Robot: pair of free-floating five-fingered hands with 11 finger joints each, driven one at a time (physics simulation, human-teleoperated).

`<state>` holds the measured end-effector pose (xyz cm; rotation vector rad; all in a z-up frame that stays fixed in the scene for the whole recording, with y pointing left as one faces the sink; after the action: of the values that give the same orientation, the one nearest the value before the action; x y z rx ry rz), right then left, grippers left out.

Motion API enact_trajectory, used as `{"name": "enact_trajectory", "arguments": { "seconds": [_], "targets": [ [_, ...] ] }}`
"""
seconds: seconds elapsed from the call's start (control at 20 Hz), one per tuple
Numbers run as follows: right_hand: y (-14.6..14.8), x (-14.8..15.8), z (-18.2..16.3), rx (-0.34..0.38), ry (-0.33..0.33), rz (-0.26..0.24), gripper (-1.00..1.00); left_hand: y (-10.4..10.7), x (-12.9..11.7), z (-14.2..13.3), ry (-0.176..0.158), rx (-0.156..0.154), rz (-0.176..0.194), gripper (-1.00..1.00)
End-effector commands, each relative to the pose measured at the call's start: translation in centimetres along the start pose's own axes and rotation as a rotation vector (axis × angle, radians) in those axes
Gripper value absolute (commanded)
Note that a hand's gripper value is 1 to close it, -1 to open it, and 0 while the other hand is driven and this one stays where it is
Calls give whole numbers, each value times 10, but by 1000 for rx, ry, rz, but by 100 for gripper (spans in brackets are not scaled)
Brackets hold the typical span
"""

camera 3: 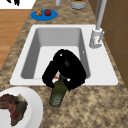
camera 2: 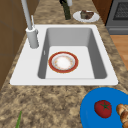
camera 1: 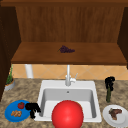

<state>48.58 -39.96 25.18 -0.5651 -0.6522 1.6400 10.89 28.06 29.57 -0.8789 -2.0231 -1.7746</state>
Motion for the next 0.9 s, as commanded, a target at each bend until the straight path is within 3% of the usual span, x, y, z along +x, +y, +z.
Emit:
{"name": "enact_trajectory", "arguments": {
  "seconds": [0.0,0.3,0.85],
  "targets": [
    [23,-12,-4,-65,-75,-34,100,0,0,0,0,0,0,0],
    [34,-17,8,-120,-66,-82,100,0,0,0,0,0,0,0],
    [48,-5,27,-137,-63,-42,100,0,0,0,0,0,0,0]
  ]
}}
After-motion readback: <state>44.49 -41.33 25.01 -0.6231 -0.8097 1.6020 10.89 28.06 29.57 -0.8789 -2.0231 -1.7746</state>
